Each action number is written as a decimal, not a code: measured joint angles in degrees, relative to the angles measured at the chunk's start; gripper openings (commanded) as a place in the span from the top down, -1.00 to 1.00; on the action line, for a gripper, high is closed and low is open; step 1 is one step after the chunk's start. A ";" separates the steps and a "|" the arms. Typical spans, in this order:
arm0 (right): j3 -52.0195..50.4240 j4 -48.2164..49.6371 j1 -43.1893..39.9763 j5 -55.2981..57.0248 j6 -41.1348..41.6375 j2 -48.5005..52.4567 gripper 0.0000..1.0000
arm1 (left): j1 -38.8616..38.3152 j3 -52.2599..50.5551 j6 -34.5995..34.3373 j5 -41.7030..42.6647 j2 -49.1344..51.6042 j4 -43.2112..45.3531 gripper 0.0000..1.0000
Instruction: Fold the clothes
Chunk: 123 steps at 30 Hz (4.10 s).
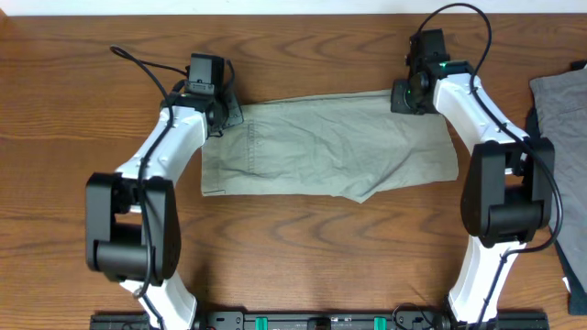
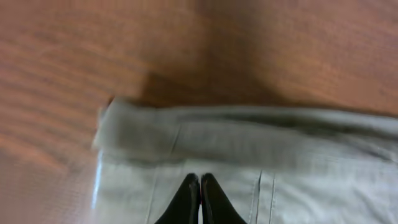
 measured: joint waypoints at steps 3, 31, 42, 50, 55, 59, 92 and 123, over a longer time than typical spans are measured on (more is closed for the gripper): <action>-0.24 3.06 0.00 0.24 -0.24 1.05 0.97 | 0.00 0.00 0.55 0.07 2.16 3.17 0.88; -2.40 6.05 -1.05 -1.68 -3.41 -0.72 0.75 | 0.00 0.17 6.58 -1.25 -4.13 4.33 0.88; -4.33 -21.92 -1.03 -14.93 -3.82 -7.78 0.97 | 0.00 0.39 1.33 -1.18 -4.55 -17.09 0.88; -17.38 -14.32 -1.03 -15.21 -4.22 -7.69 0.87 | 0.00 -1.31 -0.96 -0.26 -4.52 -20.31 0.88; -23.28 -7.19 -1.97 -16.44 -4.24 -9.84 0.95 | 0.00 -4.72 -1.79 -0.07 -4.04 -17.86 0.88; -24.90 -6.10 -3.87 -18.71 -4.02 -10.58 0.97 | 0.00 -5.81 -2.03 -0.13 -2.19 -17.62 0.88; -17.16 -16.22 -7.08 -16.96 -4.31 -7.56 0.58 | -0.20 -2.51 -0.68 -6.54 -7.04 -16.94 0.88; -13.84 21.79 -7.15 -3.13 -6.23 -0.68 0.34 | -0.37 -2.54 3.89 5.55 7.04 10.71 0.88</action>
